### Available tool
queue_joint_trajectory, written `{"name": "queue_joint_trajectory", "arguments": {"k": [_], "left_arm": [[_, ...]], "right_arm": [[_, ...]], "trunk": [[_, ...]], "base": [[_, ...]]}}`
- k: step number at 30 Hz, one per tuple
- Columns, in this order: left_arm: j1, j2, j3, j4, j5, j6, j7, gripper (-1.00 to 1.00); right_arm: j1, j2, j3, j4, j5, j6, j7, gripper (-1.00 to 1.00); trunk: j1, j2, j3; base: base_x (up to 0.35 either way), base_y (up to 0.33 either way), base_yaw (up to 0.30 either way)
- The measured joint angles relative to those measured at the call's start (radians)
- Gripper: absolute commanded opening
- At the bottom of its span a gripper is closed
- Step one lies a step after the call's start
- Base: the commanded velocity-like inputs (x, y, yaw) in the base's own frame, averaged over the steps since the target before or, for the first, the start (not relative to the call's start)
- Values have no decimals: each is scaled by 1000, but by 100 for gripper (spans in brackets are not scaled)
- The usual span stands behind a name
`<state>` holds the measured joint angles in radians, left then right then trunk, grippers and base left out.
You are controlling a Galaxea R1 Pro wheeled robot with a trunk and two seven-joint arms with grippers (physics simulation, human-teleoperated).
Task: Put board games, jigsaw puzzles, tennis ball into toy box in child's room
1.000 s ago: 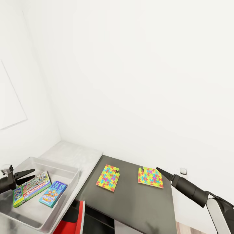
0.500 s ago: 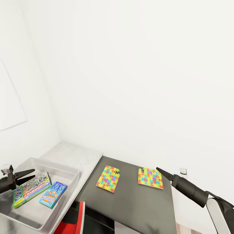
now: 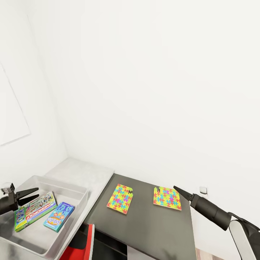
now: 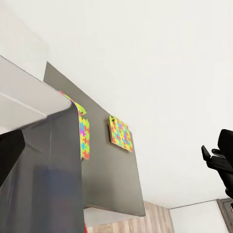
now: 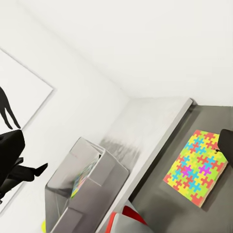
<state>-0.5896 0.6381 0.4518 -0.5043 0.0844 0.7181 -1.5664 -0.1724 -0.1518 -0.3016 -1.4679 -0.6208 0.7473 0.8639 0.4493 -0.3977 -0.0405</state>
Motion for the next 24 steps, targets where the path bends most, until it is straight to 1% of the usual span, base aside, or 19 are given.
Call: {"name": "queue_joint_trajectory", "arguments": {"k": [5, 14, 24], "left_arm": [[0, 0, -1, -11, 0, 0, 0, 100], [0, 0, -2, -28, 1, 1, 0, 100], [0, 0, -2, -31, 2, 0, 0, 100]], "right_arm": [[0, 0, 0, 0, 0, 0, 1, 100], [0, 0, 0, 0, 0, -1, 5, 100], [0, 0, 0, 1, 0, -1, 5, 100]], "trunk": [[0, 0, 1], [0, 0, 13], [0, -1, 25]], "base": [[0, 0, 0], [-11, 0, 0], [-121, -15, 0]]}}
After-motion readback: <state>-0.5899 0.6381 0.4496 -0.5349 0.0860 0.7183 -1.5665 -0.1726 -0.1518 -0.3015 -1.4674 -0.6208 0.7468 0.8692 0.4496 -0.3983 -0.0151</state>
